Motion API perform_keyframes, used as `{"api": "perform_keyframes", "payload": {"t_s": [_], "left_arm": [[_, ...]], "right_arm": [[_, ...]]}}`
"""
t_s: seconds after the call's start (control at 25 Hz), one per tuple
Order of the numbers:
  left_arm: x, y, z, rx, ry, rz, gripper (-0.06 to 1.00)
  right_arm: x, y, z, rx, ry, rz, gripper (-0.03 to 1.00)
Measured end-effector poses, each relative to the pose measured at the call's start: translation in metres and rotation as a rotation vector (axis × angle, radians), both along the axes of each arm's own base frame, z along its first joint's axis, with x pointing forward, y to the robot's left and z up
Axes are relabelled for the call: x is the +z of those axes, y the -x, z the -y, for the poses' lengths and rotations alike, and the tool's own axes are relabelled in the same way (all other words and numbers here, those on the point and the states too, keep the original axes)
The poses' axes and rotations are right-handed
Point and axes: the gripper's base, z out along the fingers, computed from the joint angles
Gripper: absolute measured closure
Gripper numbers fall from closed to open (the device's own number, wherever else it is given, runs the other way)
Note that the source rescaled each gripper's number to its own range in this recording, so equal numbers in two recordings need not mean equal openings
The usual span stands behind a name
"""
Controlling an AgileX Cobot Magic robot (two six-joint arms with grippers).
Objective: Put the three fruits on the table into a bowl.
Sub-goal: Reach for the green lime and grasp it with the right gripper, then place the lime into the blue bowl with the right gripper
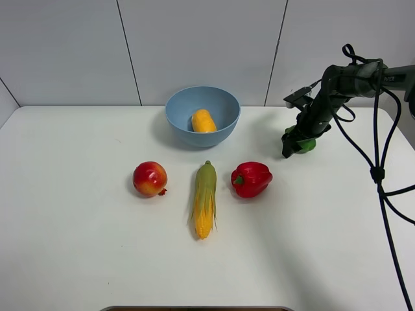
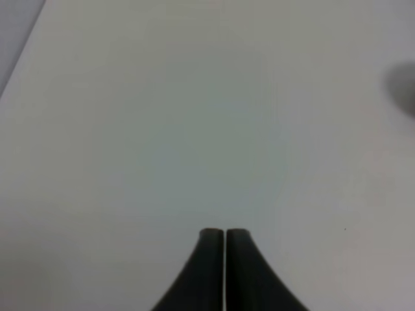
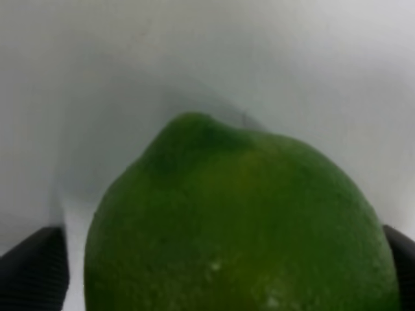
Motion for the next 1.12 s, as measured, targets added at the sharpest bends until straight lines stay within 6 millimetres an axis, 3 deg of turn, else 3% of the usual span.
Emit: {"api": "perform_keyframes", "payload": {"t_s": [0.12,0.6,0.76,1.12], "left_arm": [[0.000,0.000,0.000,0.000,0.000,0.000,0.94],[0.000,0.000,0.000,0.000,0.000,0.000,0.94],[0.000,0.000,0.000,0.000,0.000,0.000,0.94],[0.000,0.000,0.000,0.000,0.000,0.000,0.94]], "right_arm": [[0.000,0.000,0.000,-0.001,-0.002,-0.003,0.32],[0.005,0.002,0.001,0.012,0.013,-0.013,0.31],[0.033,0.004,0.001,0.006,0.013,0.021,0.31],[0.130,0.018,-0.013,-0.027,-0.019,0.215,0.31]]}}
